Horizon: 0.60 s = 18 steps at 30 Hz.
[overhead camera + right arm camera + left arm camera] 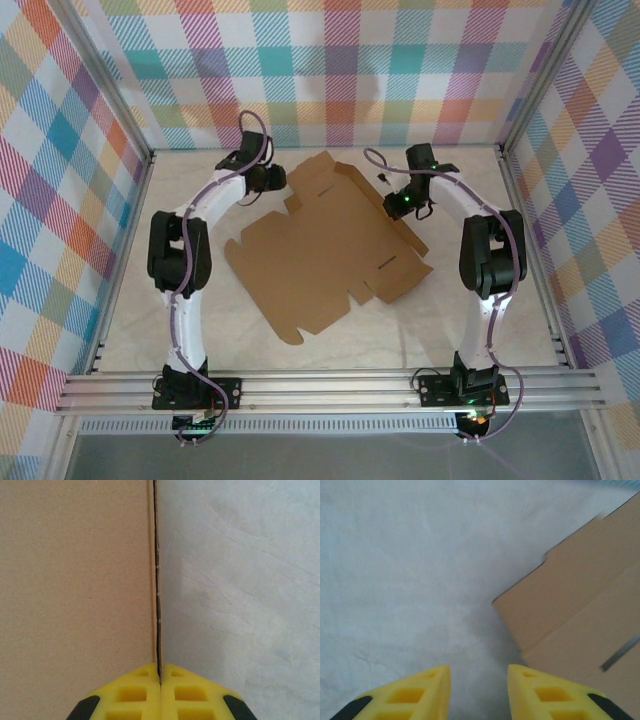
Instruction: Fold the paper box
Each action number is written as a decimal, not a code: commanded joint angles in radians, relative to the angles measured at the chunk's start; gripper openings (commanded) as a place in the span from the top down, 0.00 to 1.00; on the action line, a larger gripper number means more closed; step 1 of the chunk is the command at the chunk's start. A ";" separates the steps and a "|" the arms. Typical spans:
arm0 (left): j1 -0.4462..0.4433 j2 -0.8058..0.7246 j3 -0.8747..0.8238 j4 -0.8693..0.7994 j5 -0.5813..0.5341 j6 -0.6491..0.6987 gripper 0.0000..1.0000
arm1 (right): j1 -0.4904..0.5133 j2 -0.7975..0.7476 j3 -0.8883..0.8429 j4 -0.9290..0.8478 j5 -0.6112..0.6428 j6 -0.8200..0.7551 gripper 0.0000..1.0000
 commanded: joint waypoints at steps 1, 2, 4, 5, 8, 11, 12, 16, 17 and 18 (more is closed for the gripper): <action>-0.003 -0.006 -0.017 -0.051 0.059 0.011 0.71 | 0.004 0.000 0.037 -0.023 -0.023 -0.017 1.00; -0.003 -0.006 -0.030 -0.042 0.069 0.016 0.72 | 0.004 -0.001 0.037 -0.023 -0.020 -0.016 1.00; -0.003 -0.001 -0.043 -0.042 0.113 0.027 0.72 | 0.004 -0.003 0.034 -0.024 -0.010 -0.009 1.00; -0.004 0.001 -0.044 -0.043 0.138 0.032 0.72 | 0.004 -0.003 0.032 -0.022 -0.008 -0.005 1.00; -0.010 -0.010 -0.067 -0.030 0.188 0.049 0.72 | 0.006 0.001 0.019 -0.010 -0.003 0.006 1.00; -0.028 -0.027 -0.089 -0.029 0.186 0.066 0.72 | 0.005 0.002 0.005 0.008 0.017 0.027 1.00; -0.036 -0.029 -0.095 -0.034 0.180 0.077 0.72 | 0.005 0.005 0.002 0.014 0.019 0.032 1.00; -0.069 -0.022 -0.112 -0.040 0.155 0.097 0.72 | 0.008 0.011 0.012 0.025 0.026 0.040 1.00; -0.074 -0.014 -0.109 -0.041 0.157 0.095 0.72 | 0.009 0.014 0.017 0.023 0.030 0.038 1.00; -0.082 -0.004 -0.104 -0.043 0.158 0.095 0.72 | 0.009 0.019 0.024 0.016 0.032 0.033 1.00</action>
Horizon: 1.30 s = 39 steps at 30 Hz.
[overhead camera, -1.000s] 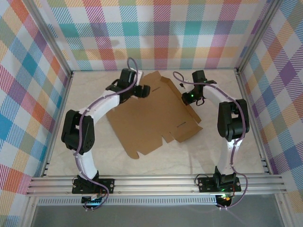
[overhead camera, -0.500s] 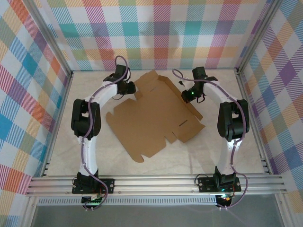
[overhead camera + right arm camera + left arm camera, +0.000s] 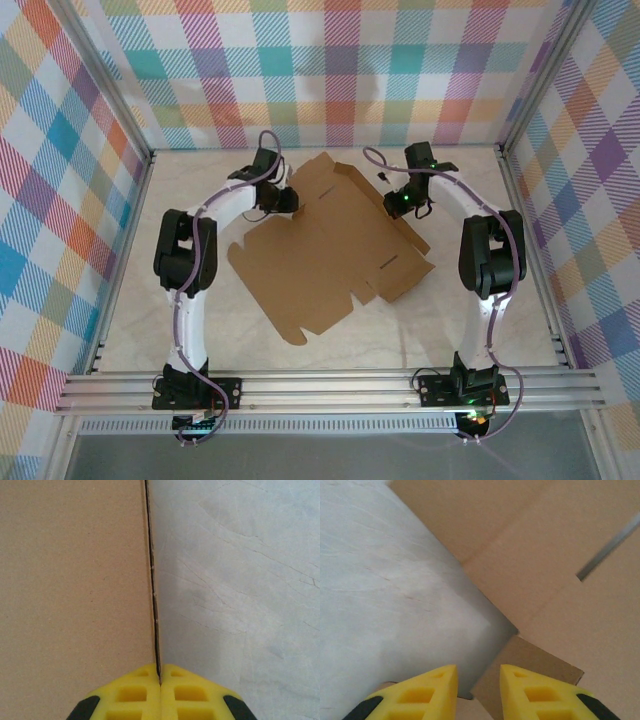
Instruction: Fold the paper box
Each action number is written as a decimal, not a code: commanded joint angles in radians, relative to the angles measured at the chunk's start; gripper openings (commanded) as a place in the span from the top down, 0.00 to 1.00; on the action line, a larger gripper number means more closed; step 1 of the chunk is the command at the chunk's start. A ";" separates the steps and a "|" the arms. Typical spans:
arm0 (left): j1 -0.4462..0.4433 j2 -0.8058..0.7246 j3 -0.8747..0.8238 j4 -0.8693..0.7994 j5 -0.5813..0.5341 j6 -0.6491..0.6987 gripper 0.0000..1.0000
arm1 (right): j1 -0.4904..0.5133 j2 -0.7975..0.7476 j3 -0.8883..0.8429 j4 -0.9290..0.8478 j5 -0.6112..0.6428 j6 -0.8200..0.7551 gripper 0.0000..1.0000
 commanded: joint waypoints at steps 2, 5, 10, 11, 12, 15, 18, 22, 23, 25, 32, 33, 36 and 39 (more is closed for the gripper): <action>-0.037 0.008 0.008 -0.038 0.005 0.030 0.72 | 0.007 0.024 0.028 0.016 0.002 0.008 1.00; -0.059 0.026 0.009 -0.054 -0.012 0.031 0.72 | 0.007 0.027 0.031 0.017 0.002 0.006 1.00; -0.086 0.053 -0.022 -0.059 -0.026 0.026 0.77 | 0.007 0.039 0.045 0.017 0.007 0.012 1.00; -0.090 0.058 -0.026 -0.060 -0.030 0.025 0.80 | 0.007 0.040 0.048 0.016 0.005 0.015 1.00; -0.094 0.064 -0.030 -0.062 -0.034 0.024 0.85 | 0.007 0.042 0.051 0.016 0.004 0.019 1.00; -0.104 0.082 -0.032 -0.077 -0.068 0.027 0.91 | 0.007 0.046 0.054 0.018 -0.001 0.023 1.00; -0.116 0.098 -0.027 -0.100 -0.113 0.039 0.94 | 0.006 0.050 0.057 0.019 -0.004 0.031 1.00; -0.125 0.125 -0.032 -0.114 -0.153 0.030 0.94 | 0.007 0.051 0.059 0.020 -0.007 0.037 1.00; -0.125 0.134 -0.033 -0.116 -0.151 0.025 0.94 | 0.007 0.050 0.060 0.018 -0.009 0.037 1.00; -0.125 0.147 -0.040 -0.118 -0.155 0.012 0.94 | 0.006 0.047 0.061 0.020 -0.009 0.038 1.00; -0.123 0.159 -0.084 -0.086 -0.133 -0.007 0.93 | 0.007 0.038 0.060 0.012 -0.001 0.038 1.00; -0.118 0.141 -0.088 -0.079 -0.114 -0.011 0.92 | 0.007 0.035 0.061 0.013 0.002 0.038 1.00; -0.104 0.086 -0.081 -0.070 -0.045 -0.023 0.85 | 0.006 0.027 0.061 0.013 0.004 0.035 1.00; -0.089 0.015 -0.071 -0.054 0.027 -0.043 0.75 | 0.007 0.021 0.058 0.012 0.012 0.029 1.00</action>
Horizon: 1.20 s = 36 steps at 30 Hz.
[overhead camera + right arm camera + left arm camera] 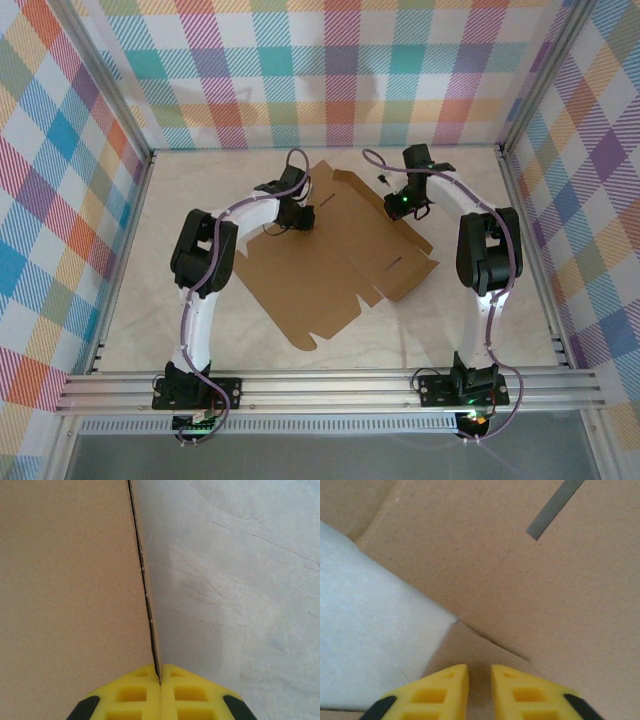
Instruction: Fold the paper box
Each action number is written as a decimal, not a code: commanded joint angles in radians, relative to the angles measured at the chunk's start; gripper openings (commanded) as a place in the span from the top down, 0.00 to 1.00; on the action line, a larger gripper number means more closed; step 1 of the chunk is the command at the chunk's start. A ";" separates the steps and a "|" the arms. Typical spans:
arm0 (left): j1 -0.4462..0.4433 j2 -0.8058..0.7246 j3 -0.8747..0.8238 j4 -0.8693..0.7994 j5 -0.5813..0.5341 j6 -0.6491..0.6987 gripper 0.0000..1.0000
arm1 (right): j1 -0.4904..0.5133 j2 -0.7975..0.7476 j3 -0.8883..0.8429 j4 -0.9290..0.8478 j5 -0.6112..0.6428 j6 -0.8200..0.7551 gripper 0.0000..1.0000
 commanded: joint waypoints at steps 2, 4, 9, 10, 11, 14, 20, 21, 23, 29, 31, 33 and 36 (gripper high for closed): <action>0.026 -0.088 -0.032 -0.055 0.133 -0.045 0.69 | 0.005 -0.020 0.038 0.029 -0.004 0.002 1.00; 0.034 -0.139 -0.035 -0.041 0.150 -0.060 0.63 | 0.005 -0.024 0.029 0.034 0.006 0.000 1.00; 0.046 -0.251 -0.085 0.022 0.140 -0.081 0.47 | 0.005 -0.052 -0.010 0.072 0.020 -0.013 1.00; 0.051 -0.268 -0.101 0.041 0.140 -0.093 0.43 | 0.006 -0.059 -0.020 0.084 0.022 -0.017 1.00; 0.056 -0.279 -0.115 0.059 0.143 -0.102 0.41 | 0.006 -0.066 -0.028 0.093 0.021 -0.021 1.00; 0.075 -0.298 -0.142 0.102 0.147 -0.125 0.33 | 0.009 -0.084 -0.048 0.117 0.021 -0.033 1.00; 0.088 -0.277 -0.083 0.060 0.123 -0.163 0.12 | 0.027 -0.096 -0.080 0.094 0.029 -0.072 1.00; 0.089 -0.274 -0.066 0.047 0.113 -0.163 0.07 | 0.033 -0.098 -0.084 0.088 0.044 -0.079 1.00; 0.093 -0.275 -0.040 0.017 0.080 -0.159 0.00 | 0.043 -0.098 -0.093 0.083 0.072 -0.090 1.00; 0.140 -0.310 -0.071 0.060 0.017 -0.158 0.00 | 0.073 -0.119 -0.133 0.148 0.145 -0.145 1.00; 0.172 -0.311 -0.093 0.096 0.007 -0.176 0.00 | 0.085 -0.148 -0.173 0.226 0.194 -0.177 1.00; 0.206 -0.327 -0.123 0.140 0.015 -0.209 0.00 | 0.098 -0.177 -0.198 0.280 0.242 -0.202 1.00; 0.246 -0.368 -0.171 0.205 0.010 -0.227 0.00 | 0.119 -0.222 -0.237 0.343 0.302 -0.238 1.00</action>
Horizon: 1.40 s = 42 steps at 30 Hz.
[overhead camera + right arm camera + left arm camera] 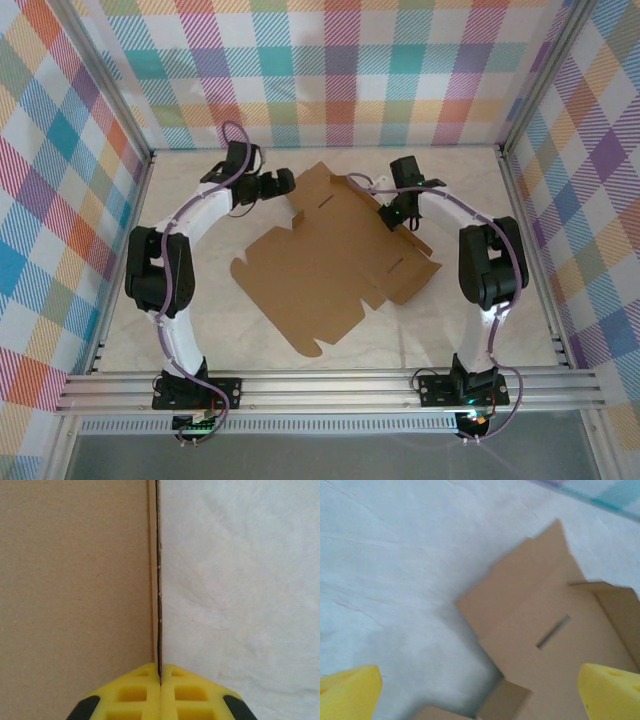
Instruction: Fold the paper box
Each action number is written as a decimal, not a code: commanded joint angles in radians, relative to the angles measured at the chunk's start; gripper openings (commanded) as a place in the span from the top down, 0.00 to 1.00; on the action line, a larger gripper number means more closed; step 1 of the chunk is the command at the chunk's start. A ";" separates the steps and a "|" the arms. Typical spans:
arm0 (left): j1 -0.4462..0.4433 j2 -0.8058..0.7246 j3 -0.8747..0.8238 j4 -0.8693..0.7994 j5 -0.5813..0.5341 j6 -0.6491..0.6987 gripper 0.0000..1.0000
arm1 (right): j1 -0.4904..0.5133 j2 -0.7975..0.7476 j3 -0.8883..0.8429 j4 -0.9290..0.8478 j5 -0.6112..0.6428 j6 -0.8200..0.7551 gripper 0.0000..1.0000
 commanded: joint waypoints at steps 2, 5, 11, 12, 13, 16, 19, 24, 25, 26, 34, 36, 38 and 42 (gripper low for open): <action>0.053 -0.079 -0.042 0.077 -0.023 -0.028 0.00 | 0.035 -0.086 -0.027 0.130 0.114 -0.104 1.00; 0.087 -0.080 -0.060 0.098 -0.001 -0.030 0.00 | 0.080 -0.085 -0.045 0.126 0.195 -0.146 1.00; 0.160 -0.077 -0.091 0.142 0.029 -0.051 0.00 | 0.157 -0.106 -0.143 0.340 0.419 -0.243 1.00; 0.175 -0.075 -0.094 0.143 0.033 -0.053 0.00 | 0.169 -0.108 -0.160 0.399 0.467 -0.276 1.00; 0.187 -0.073 -0.096 0.144 0.038 -0.052 0.00 | 0.177 -0.110 -0.176 0.452 0.498 -0.314 1.00; 0.221 -0.052 -0.096 0.146 0.060 -0.053 0.00 | 0.199 -0.115 -0.210 0.580 0.552 -0.401 1.00; 0.234 -0.024 -0.092 0.153 0.086 -0.058 0.00 | 0.219 -0.116 -0.228 0.657 0.571 -0.462 1.00; 0.235 0.010 -0.084 0.157 0.105 -0.055 0.00 | 0.249 -0.122 -0.259 0.790 0.604 -0.570 1.00; 0.237 0.012 -0.083 0.156 0.105 -0.055 0.00 | 0.256 -0.123 -0.270 0.830 0.611 -0.603 1.00; 0.239 0.015 -0.081 0.156 0.106 -0.053 0.00 | 0.264 -0.122 -0.280 0.868 0.619 -0.631 1.00; 0.257 0.029 -0.078 0.159 0.123 -0.061 0.00 | 0.315 -0.117 -0.361 1.167 0.672 -0.849 1.00; 0.259 0.034 -0.078 0.162 0.127 -0.062 0.00 | 0.317 -0.119 -0.355 1.173 0.674 -0.856 1.00; 0.260 0.037 -0.079 0.166 0.132 -0.064 0.00 | 0.317 -0.112 -0.345 1.183 0.675 -0.880 1.00; 0.260 0.019 -0.113 0.203 0.137 -0.093 0.00 | 0.319 -0.081 -0.312 1.214 0.671 -0.937 1.00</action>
